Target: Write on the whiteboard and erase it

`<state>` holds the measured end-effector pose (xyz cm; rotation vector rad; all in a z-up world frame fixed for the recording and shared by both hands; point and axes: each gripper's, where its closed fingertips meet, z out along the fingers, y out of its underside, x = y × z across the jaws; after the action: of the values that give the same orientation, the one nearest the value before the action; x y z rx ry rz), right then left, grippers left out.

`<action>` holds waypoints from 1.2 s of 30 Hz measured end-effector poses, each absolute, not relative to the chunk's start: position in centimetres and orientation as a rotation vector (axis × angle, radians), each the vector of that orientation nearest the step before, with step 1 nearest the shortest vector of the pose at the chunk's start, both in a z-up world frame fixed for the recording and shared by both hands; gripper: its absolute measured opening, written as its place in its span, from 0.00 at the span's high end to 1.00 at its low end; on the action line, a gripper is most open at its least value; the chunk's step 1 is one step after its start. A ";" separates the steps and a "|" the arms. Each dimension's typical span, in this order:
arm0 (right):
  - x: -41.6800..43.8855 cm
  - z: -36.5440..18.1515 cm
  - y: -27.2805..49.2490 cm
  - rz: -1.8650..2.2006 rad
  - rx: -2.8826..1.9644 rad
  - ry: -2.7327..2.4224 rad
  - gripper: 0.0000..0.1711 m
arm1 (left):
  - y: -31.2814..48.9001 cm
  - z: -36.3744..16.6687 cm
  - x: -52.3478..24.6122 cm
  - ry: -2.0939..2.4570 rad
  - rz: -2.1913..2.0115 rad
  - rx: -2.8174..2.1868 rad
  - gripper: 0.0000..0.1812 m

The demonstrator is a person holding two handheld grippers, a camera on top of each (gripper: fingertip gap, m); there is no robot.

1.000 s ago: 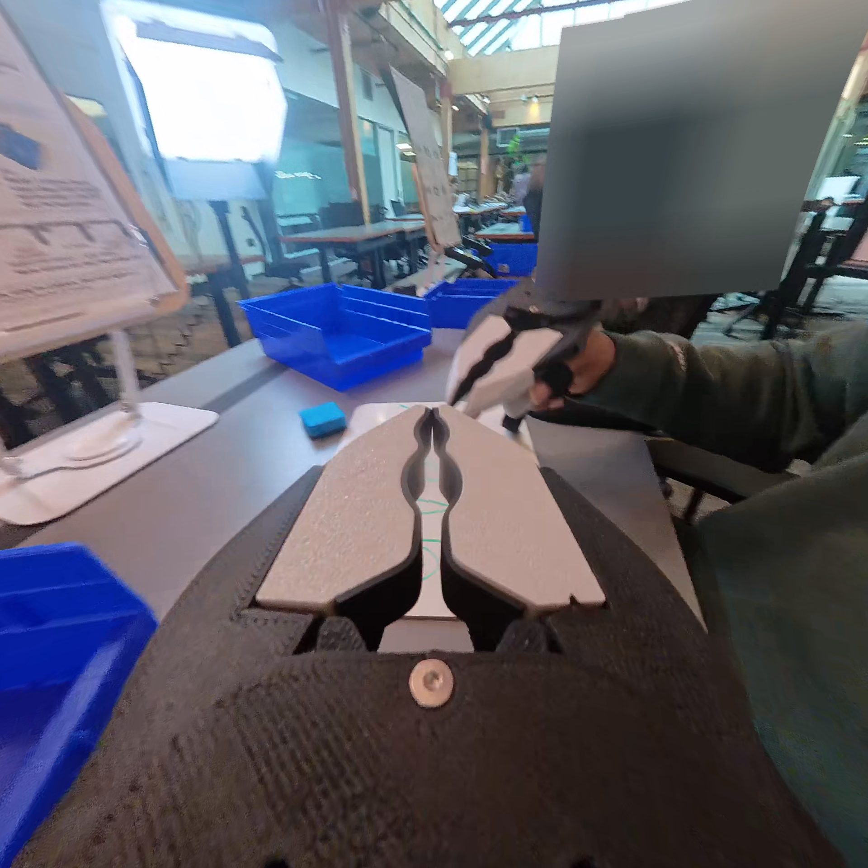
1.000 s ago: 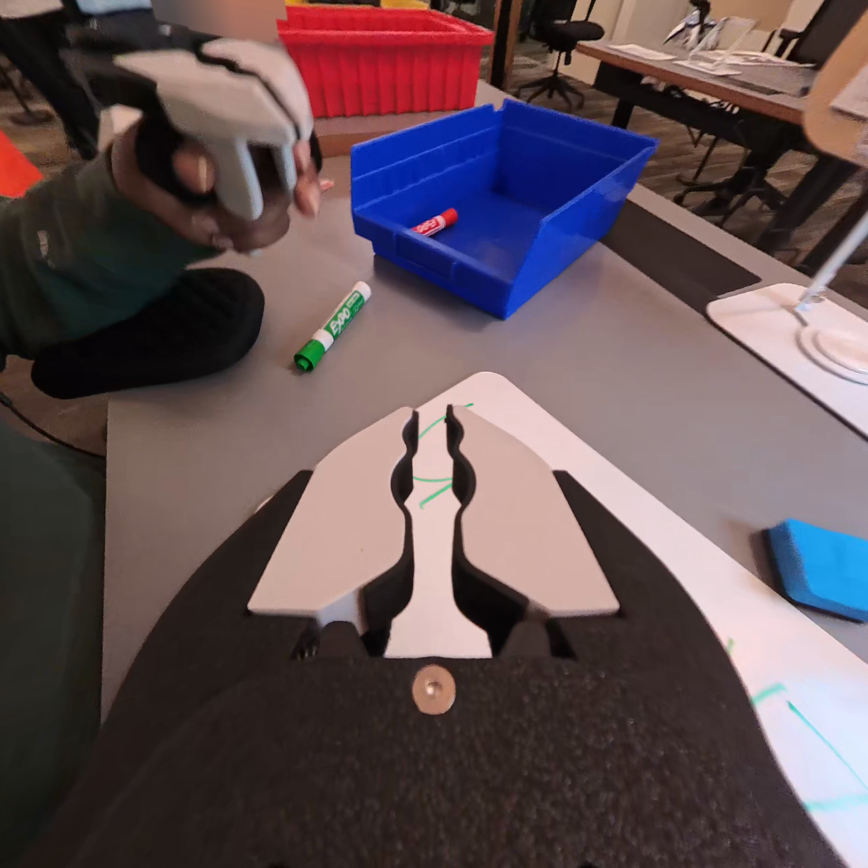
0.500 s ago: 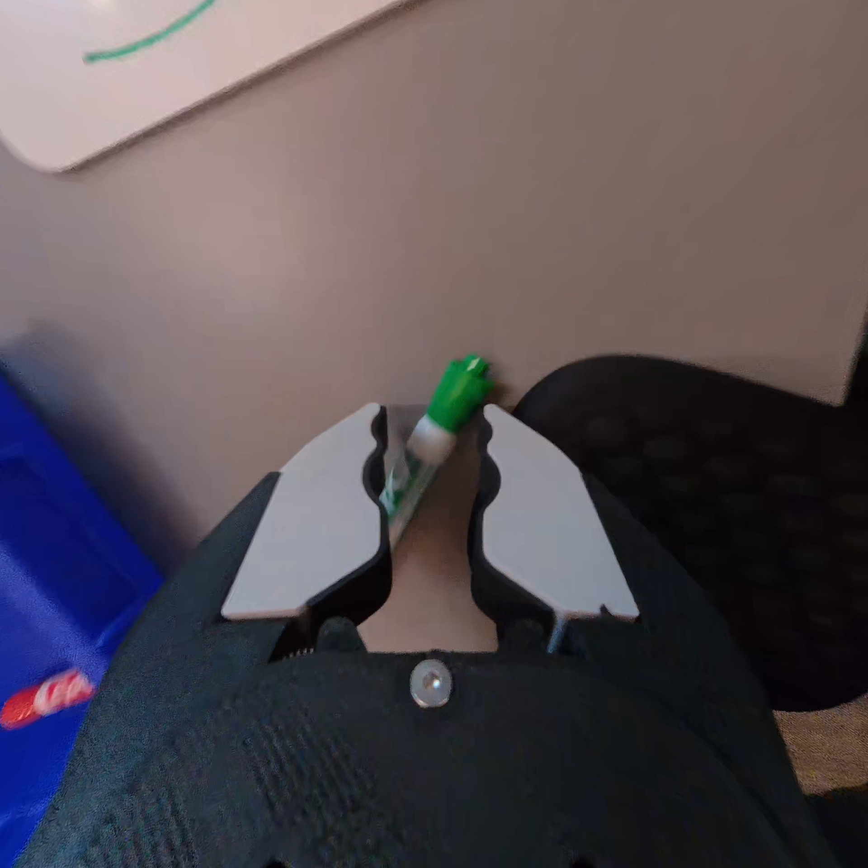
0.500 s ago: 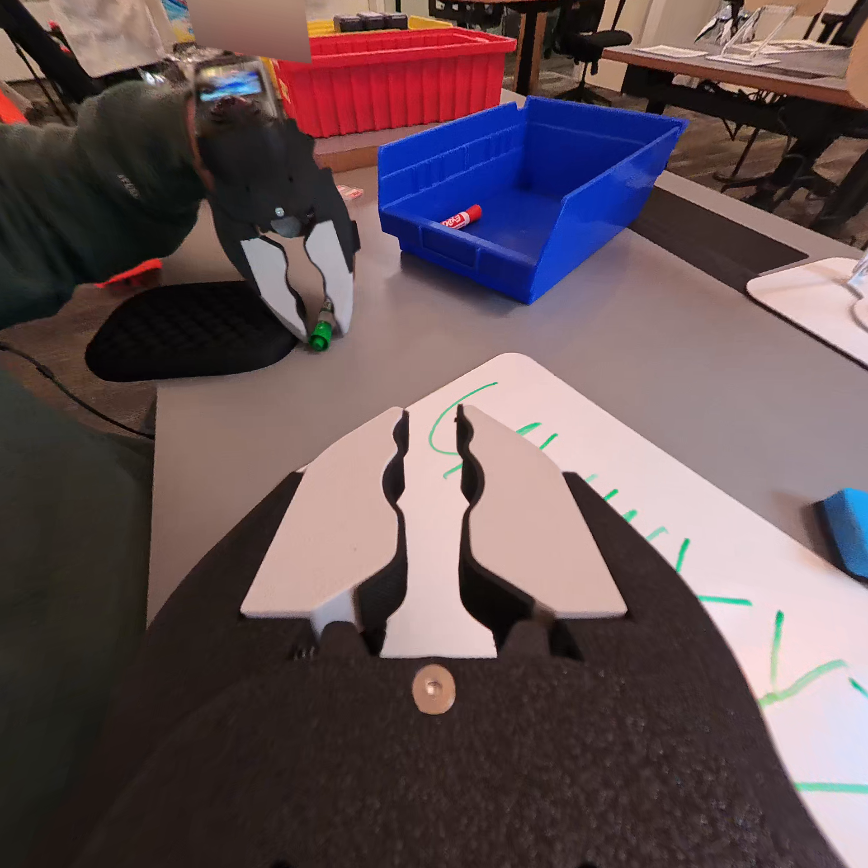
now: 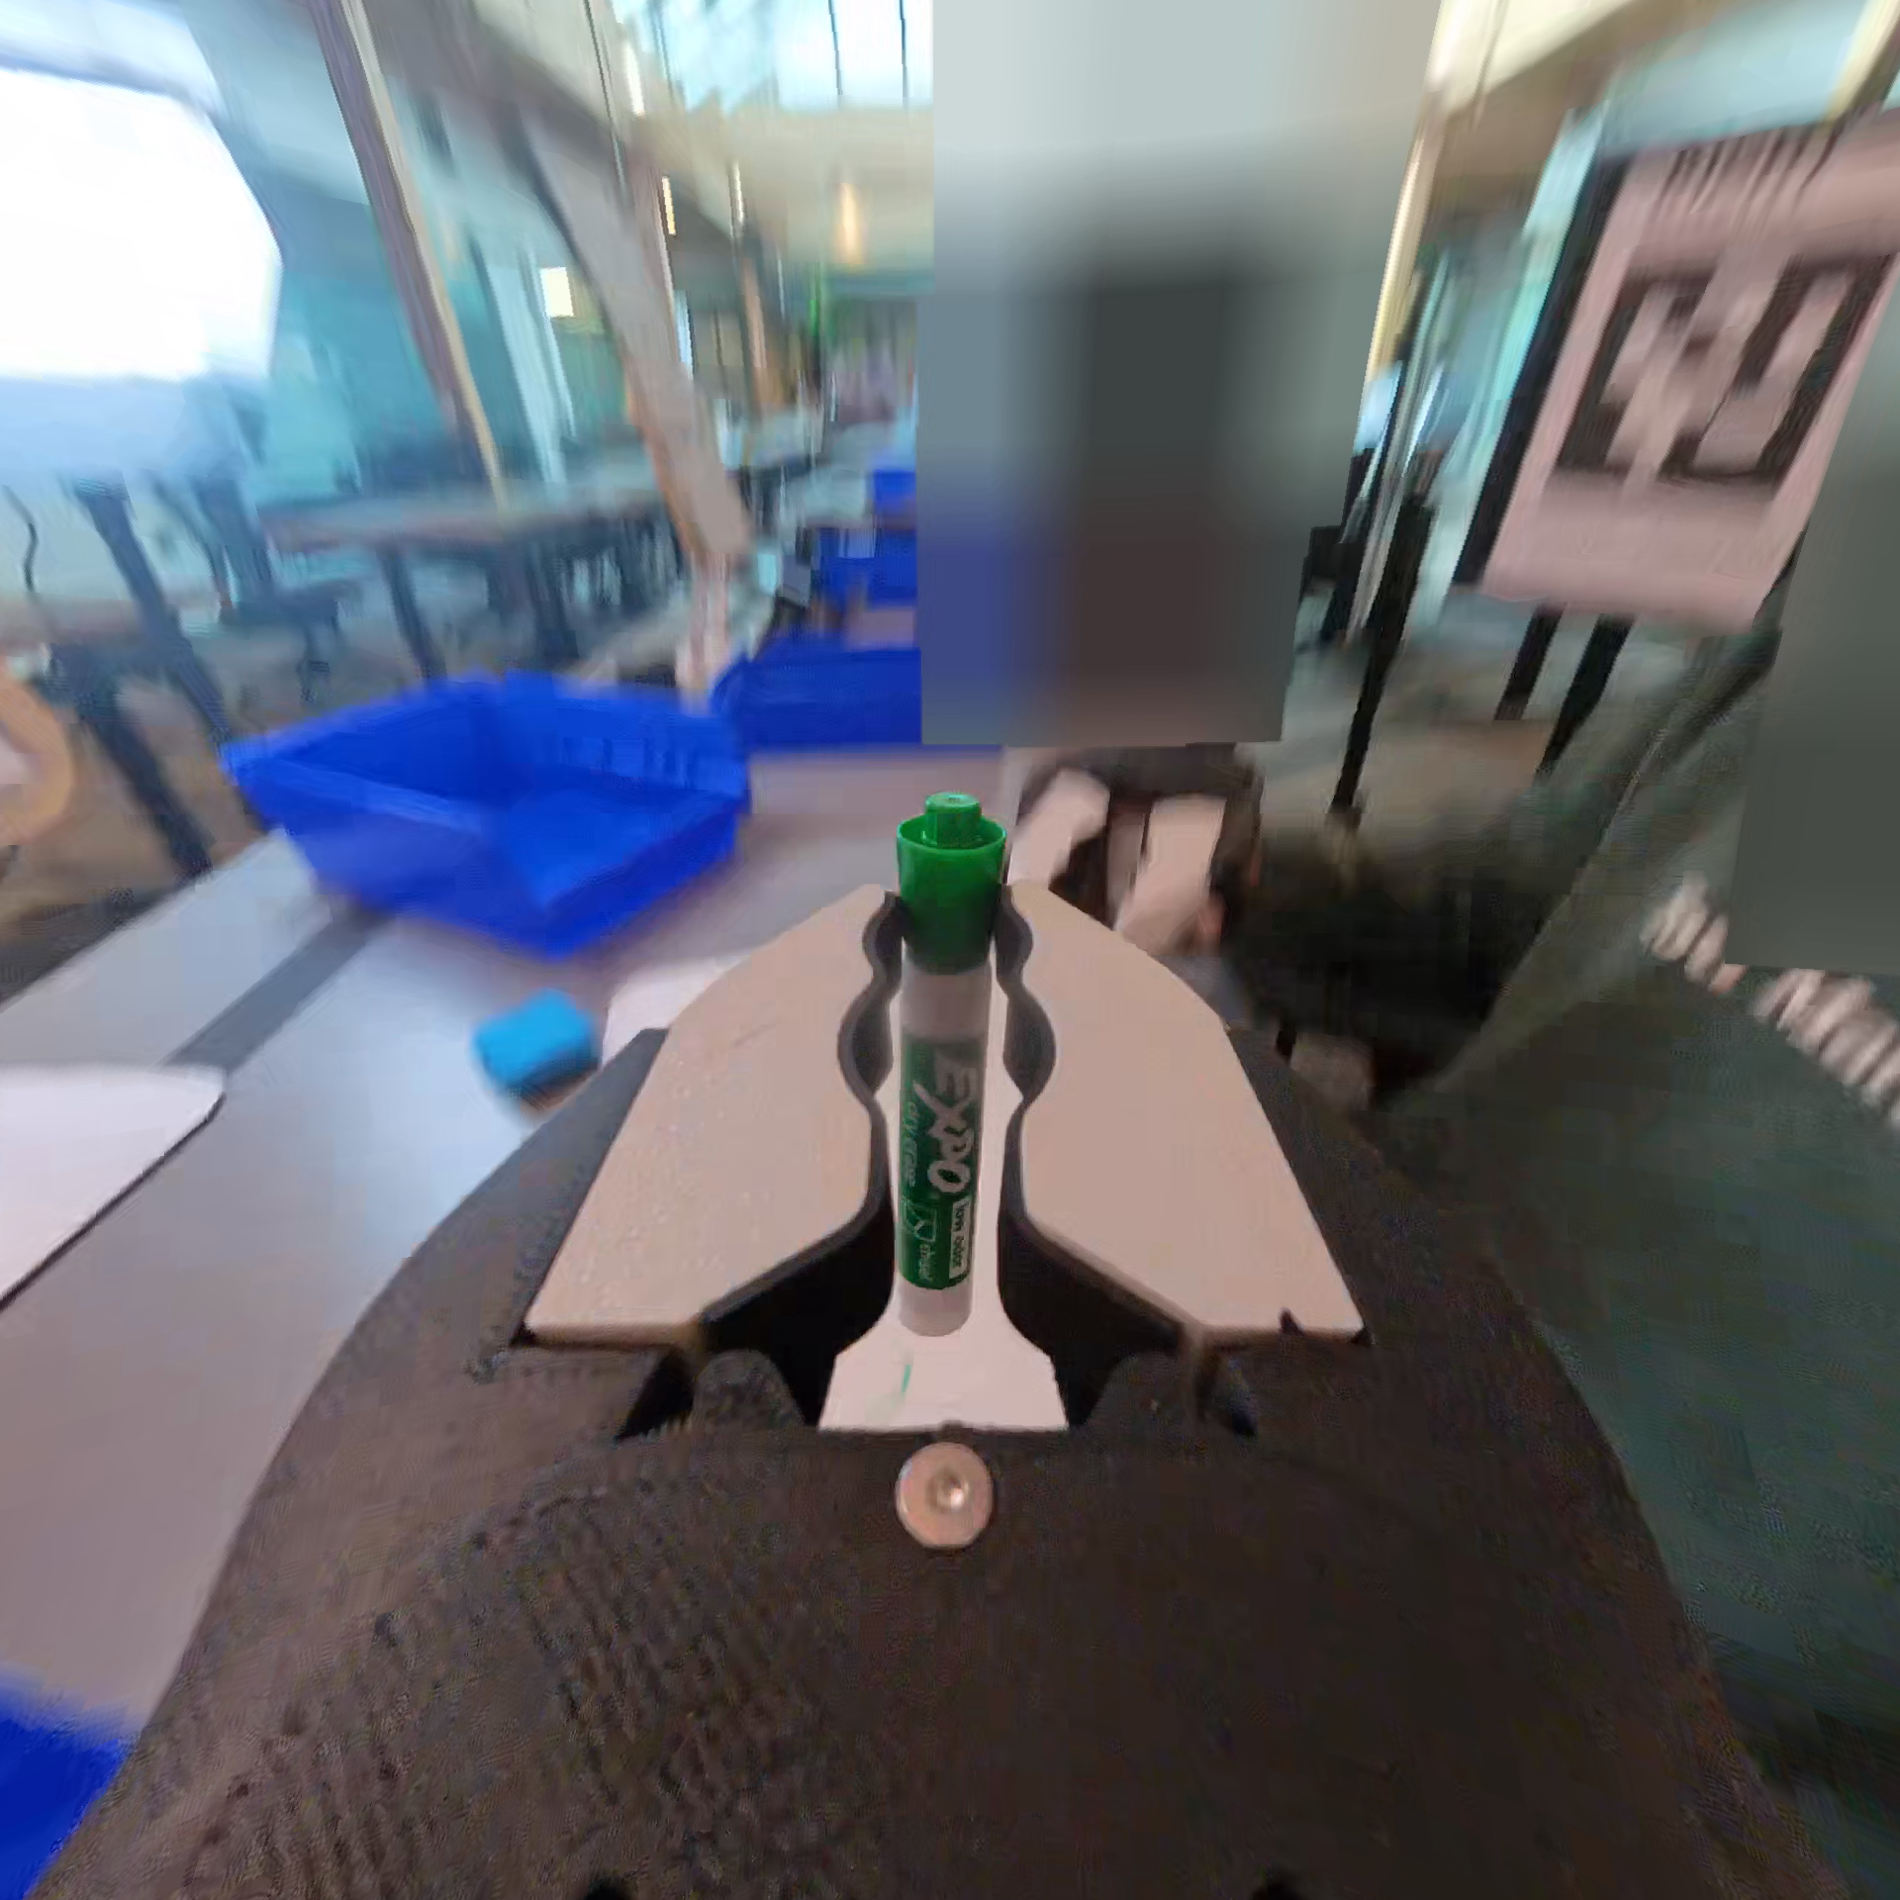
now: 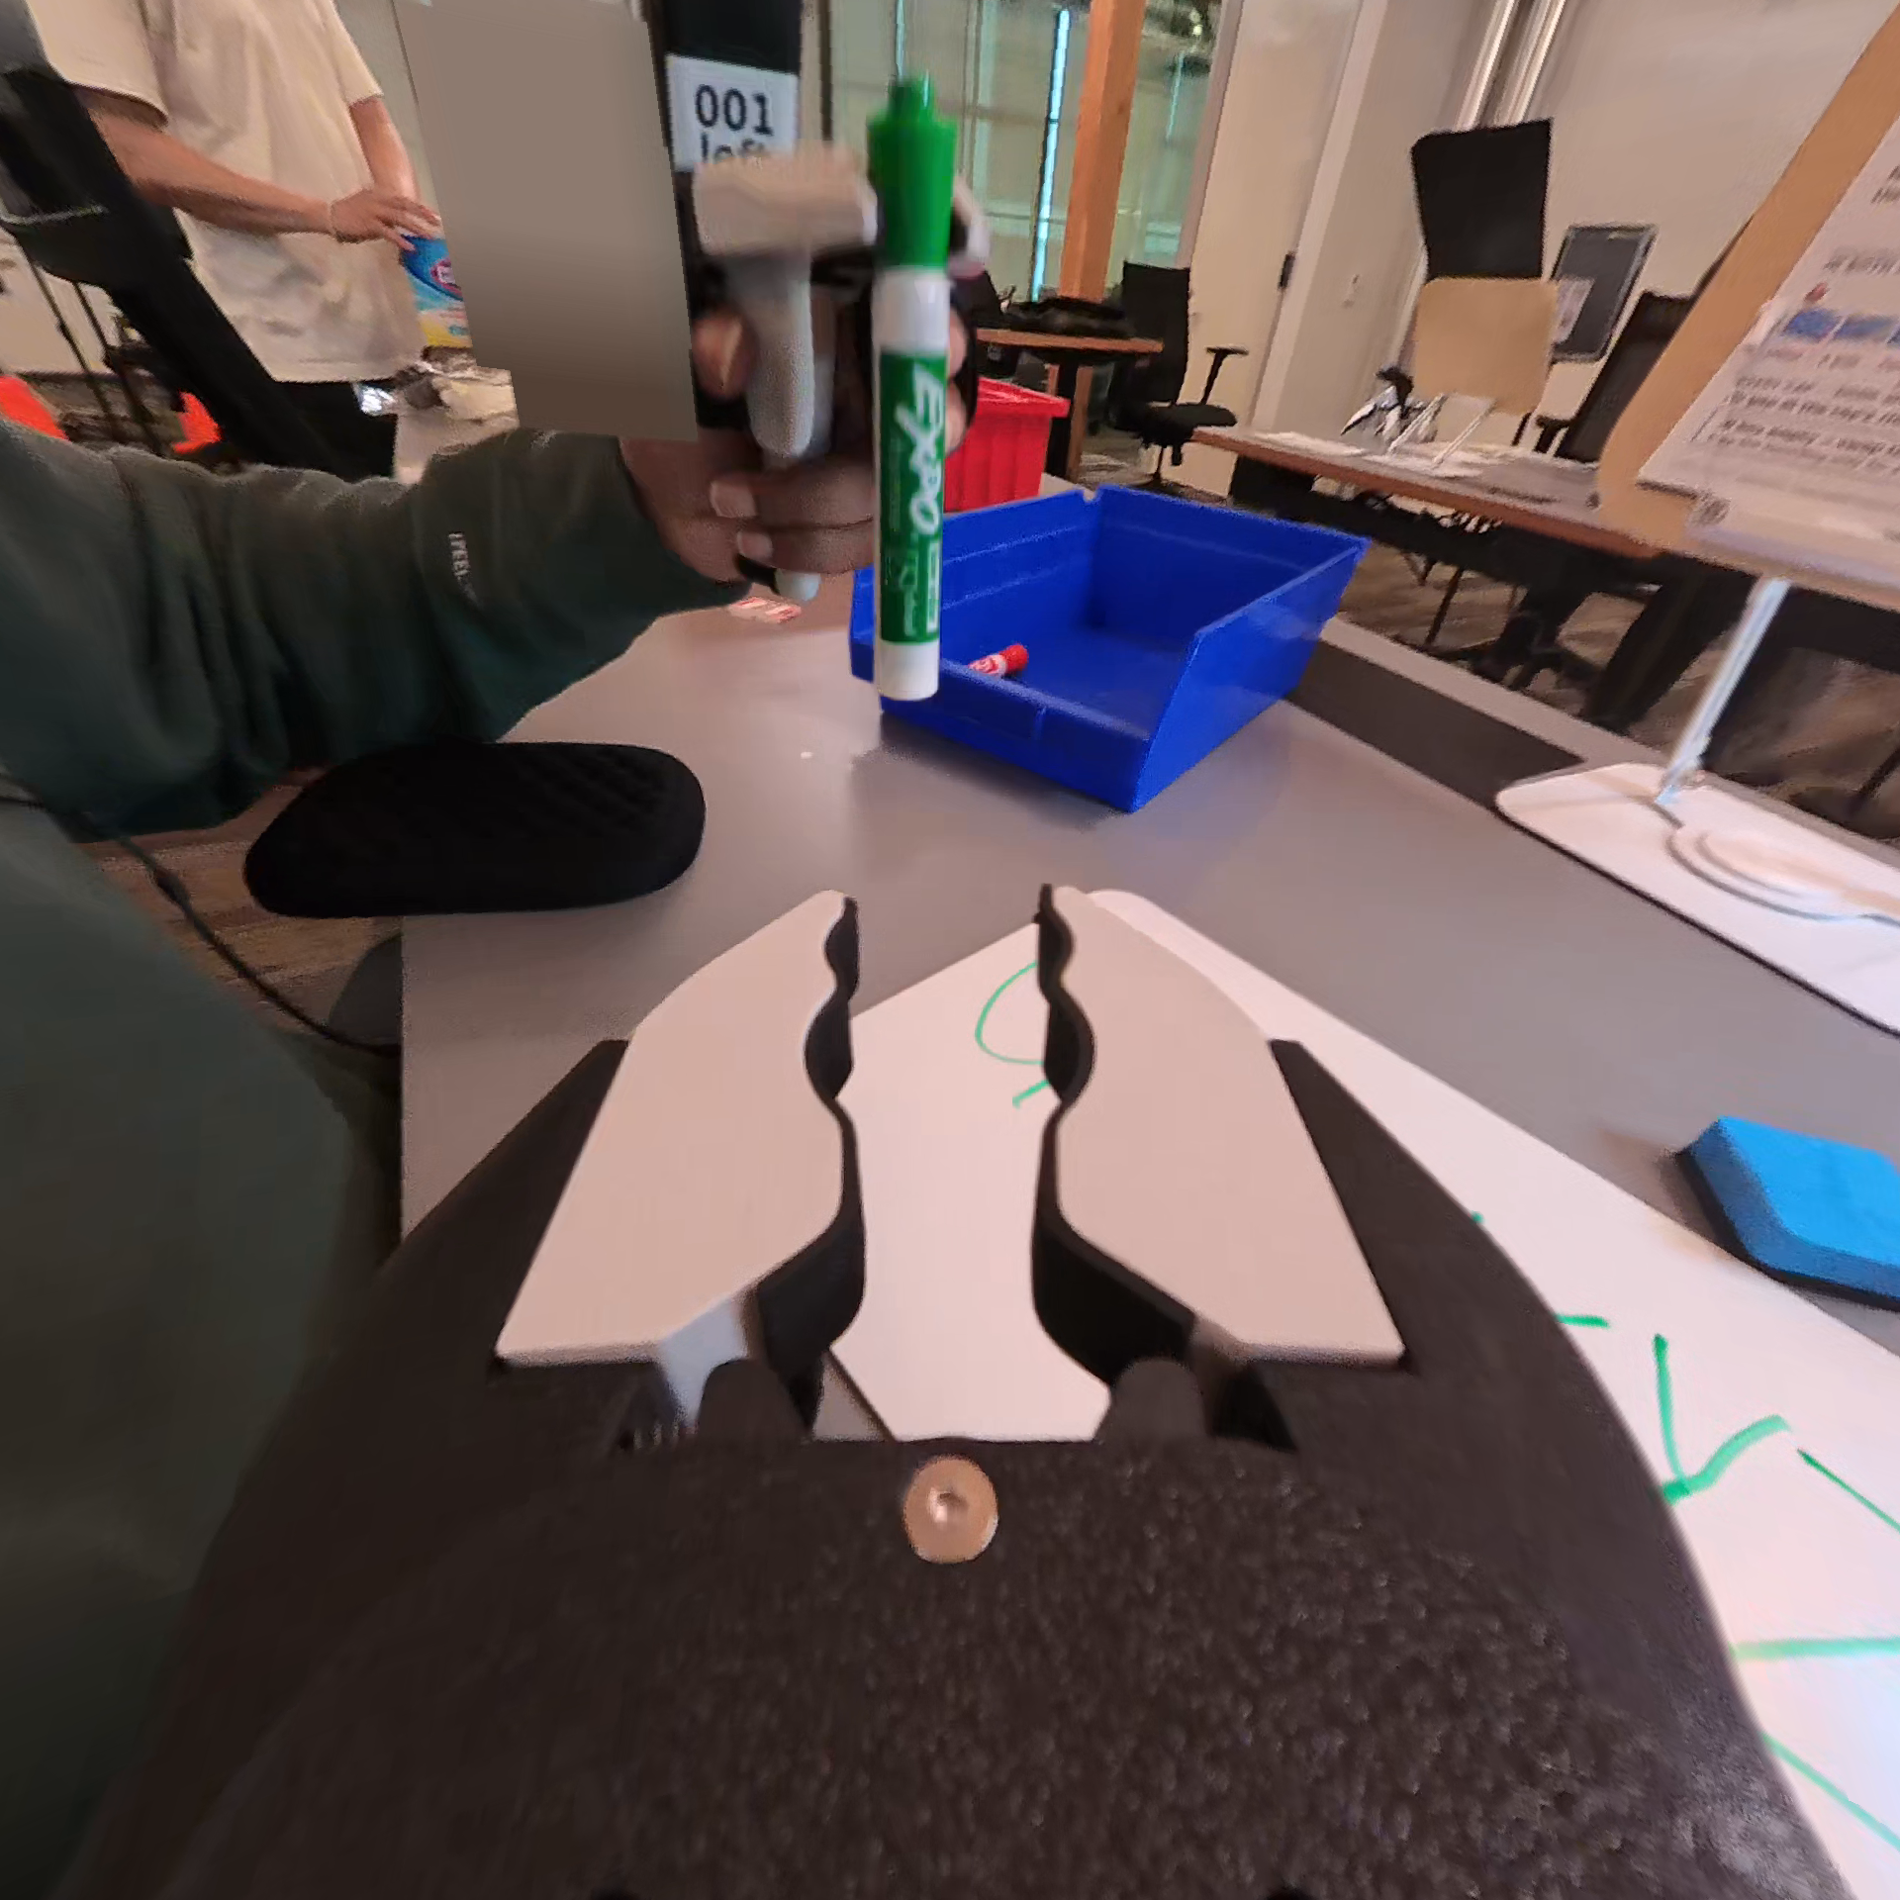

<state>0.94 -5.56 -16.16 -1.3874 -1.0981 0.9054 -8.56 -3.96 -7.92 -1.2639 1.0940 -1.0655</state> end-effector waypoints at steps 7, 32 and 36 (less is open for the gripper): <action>-2.3 -13.2 -6.8 0.840 -1.326 -1.065 0.70 | -6.6 -7.7 -2.0 0.995 -1.410 -1.194 0.90; 29.3 -20.1 31.5 0.049 -2.208 -0.003 0.76 | -0.2 -19.4 -6.5 1.001 -0.629 -1.625 0.96; 27.9 -13.4 31.3 0.004 -1.868 -0.085 0.73 | 0.3 -19.2 -6.9 0.980 -0.618 -1.628 0.96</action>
<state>27.92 31.25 -13.37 -1.8677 -0.0850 0.0041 -6.87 0.26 -19.18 -1.6276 0.9801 -0.6182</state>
